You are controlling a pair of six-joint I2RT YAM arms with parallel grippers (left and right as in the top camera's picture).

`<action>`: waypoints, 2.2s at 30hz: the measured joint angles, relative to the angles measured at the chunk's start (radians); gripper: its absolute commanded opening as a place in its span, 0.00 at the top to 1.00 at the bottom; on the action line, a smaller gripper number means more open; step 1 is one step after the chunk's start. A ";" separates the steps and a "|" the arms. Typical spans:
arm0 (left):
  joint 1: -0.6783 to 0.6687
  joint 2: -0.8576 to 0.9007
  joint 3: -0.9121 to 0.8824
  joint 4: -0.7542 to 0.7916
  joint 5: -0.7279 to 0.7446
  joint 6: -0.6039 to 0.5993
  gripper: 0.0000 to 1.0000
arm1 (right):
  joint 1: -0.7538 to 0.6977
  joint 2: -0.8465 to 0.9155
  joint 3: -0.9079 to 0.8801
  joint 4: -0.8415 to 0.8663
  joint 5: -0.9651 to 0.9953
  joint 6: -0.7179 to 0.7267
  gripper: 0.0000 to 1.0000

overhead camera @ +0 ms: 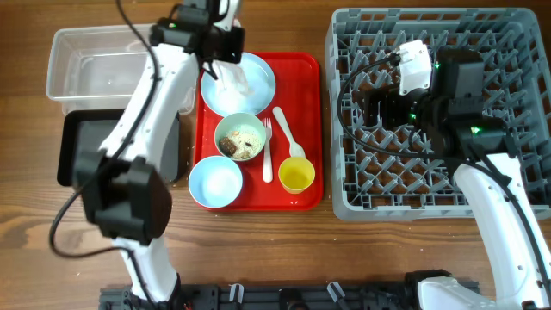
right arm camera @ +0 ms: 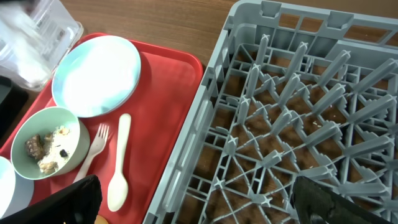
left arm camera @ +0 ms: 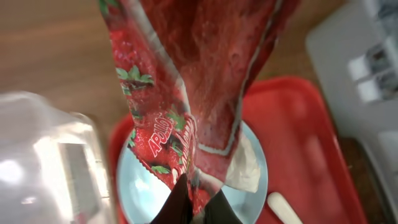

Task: Sort waste into correct bins and load items into the dishwasher rack
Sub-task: 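Move the wrapper and tissue left and drop into the clear bin, then grasp the light-green bowl of rice with the left gripper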

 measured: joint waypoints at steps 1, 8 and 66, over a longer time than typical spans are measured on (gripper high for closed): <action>0.012 -0.030 0.000 0.000 -0.018 -0.001 0.96 | 0.000 0.000 0.000 0.000 0.000 0.000 0.00; 0.262 -0.054 0.001 0.079 -0.082 0.040 0.96 | 0.000 0.000 0.000 -0.002 0.000 0.000 0.00; -0.265 0.014 -0.466 -0.039 -0.045 -0.307 0.92 | 0.000 0.001 0.000 -0.014 -0.007 0.072 0.00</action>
